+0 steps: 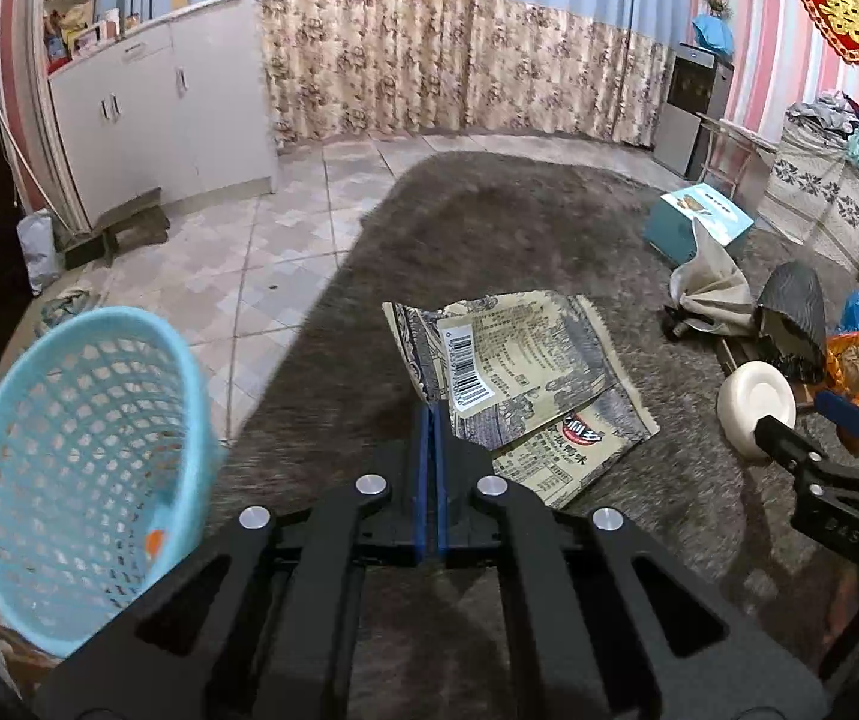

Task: Collect trash
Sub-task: 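Grasp the snack wrapper packet with the left tool while the right tool grasps the white disc, then carry the packet and white disc to the blue basket and release both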

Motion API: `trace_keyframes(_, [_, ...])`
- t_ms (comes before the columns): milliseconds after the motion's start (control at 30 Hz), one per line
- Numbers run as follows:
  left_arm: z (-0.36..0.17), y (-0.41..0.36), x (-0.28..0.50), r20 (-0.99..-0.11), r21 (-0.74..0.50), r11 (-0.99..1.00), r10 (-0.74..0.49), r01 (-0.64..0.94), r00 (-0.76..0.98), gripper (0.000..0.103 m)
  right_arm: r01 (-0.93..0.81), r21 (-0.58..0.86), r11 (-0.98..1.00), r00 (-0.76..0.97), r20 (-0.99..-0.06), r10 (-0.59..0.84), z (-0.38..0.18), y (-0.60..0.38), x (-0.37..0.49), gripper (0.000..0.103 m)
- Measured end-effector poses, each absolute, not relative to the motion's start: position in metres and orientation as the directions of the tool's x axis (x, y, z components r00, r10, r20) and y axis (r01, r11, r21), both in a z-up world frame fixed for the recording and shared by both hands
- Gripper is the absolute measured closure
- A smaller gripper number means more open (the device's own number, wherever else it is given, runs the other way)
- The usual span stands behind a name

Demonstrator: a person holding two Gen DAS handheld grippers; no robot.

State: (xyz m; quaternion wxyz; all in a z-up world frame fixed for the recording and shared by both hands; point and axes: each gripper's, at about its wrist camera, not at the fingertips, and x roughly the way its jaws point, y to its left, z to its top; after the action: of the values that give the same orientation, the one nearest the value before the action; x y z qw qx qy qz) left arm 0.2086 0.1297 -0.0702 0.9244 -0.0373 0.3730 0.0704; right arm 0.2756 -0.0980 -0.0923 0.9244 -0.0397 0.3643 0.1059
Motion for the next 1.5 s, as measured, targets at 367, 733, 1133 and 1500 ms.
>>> trace_keyframes(367, [-0.066, 0.146, 0.182, -0.680, 0.002, 0.986, 0.124, -0.167, 0.723, 0.103, -0.277, -0.012, 0.961, 0.690, -0.699, 0.190, -0.096, -0.079, 0.280, 0.041])
trace_keyframes(733, [-0.026, 0.171, 0.155, -0.601, -0.023, 0.980, 0.144, -0.198, 0.786, 0.103, -0.288, 0.016, 0.958, 0.759, -0.606, 0.238, -0.061, -0.074, 0.255, 0.041])
trace_keyframes(1133, [0.012, 0.230, 0.112, -0.513, 0.080, 0.942, 0.320, -0.327, 0.796, 0.103, -0.411, -0.001, 0.911, 0.735, -0.591, 0.332, -0.034, -0.005, 0.243, 0.041])
trace_keyframes(1500, [-0.023, 0.309, 0.092, -0.580, 0.051, 0.890, 0.395, -0.453, 0.712, 0.103, -0.483, 0.025, 0.876, 0.700, -0.590, 0.403, -0.028, 0.055, 0.242, 0.041])
